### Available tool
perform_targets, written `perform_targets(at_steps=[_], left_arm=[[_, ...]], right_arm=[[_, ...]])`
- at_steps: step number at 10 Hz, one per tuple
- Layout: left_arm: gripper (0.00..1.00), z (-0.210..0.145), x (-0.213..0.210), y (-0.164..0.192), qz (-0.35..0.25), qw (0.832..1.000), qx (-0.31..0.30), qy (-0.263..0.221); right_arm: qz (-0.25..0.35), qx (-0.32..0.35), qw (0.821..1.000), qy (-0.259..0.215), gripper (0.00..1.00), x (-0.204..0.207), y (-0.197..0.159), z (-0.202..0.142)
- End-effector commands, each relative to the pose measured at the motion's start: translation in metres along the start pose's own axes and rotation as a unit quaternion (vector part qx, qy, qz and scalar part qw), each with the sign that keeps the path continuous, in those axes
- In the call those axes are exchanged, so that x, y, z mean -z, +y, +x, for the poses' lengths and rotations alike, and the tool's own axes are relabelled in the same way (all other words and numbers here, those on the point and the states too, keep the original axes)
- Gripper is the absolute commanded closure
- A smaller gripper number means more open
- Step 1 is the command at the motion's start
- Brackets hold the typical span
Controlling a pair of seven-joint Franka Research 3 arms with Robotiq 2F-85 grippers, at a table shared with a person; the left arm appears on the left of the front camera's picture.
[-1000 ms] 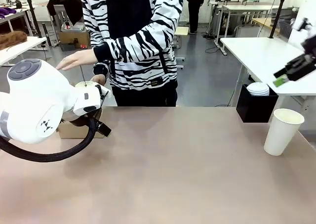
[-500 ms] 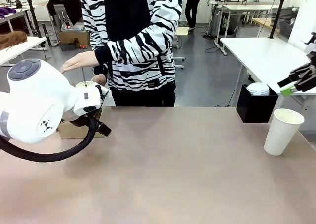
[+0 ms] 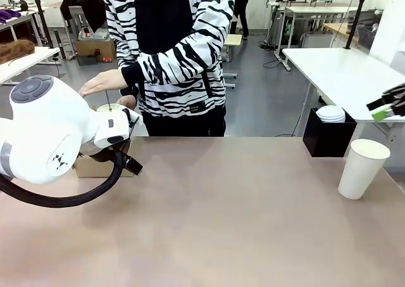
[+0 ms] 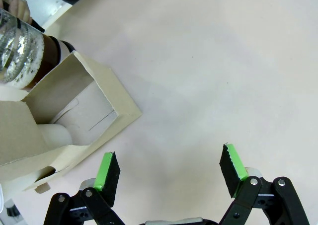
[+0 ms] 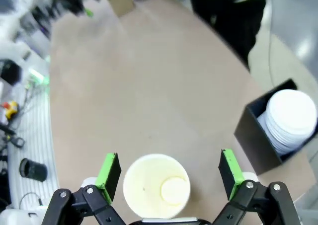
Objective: Pour a drink into a cup and package it in a carrier.
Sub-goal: Pick up the 600 ml Paper Cup and place it in the middle top area of the table.
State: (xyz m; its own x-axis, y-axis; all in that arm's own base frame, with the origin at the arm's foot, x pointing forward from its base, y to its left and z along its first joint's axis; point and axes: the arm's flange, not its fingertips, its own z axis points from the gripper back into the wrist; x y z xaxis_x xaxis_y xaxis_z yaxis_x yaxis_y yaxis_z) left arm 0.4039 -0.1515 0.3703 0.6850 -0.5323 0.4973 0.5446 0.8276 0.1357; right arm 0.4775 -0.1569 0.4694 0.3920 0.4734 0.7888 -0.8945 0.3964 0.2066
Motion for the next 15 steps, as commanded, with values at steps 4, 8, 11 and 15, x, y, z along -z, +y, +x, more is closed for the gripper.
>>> perform_targets(at_steps=[4,8,11,15], left_arm=[[0.00,0.000,0.000,0.000,-0.001,1.000,0.000,0.000],[0.00,0.000,0.000,0.000,-0.001,1.000,0.000,0.000],[0.00,0.000,0.000,0.000,-0.001,1.000,0.000,0.000],[0.00,0.000,0.000,0.000,-0.001,1.000,0.000,0.000]], right_arm=[[0.044,-0.038,0.969,-0.240,0.00,-0.052,-0.049,-0.117],[0.040,-0.070,0.956,-0.283,0.00,-0.024,-0.047,-0.188],[-0.002,-0.093,0.955,-0.281,0.00,0.004,-0.032,-0.208],[-0.036,-0.105,0.957,-0.268,0.00,0.047,-0.019,-0.212]])
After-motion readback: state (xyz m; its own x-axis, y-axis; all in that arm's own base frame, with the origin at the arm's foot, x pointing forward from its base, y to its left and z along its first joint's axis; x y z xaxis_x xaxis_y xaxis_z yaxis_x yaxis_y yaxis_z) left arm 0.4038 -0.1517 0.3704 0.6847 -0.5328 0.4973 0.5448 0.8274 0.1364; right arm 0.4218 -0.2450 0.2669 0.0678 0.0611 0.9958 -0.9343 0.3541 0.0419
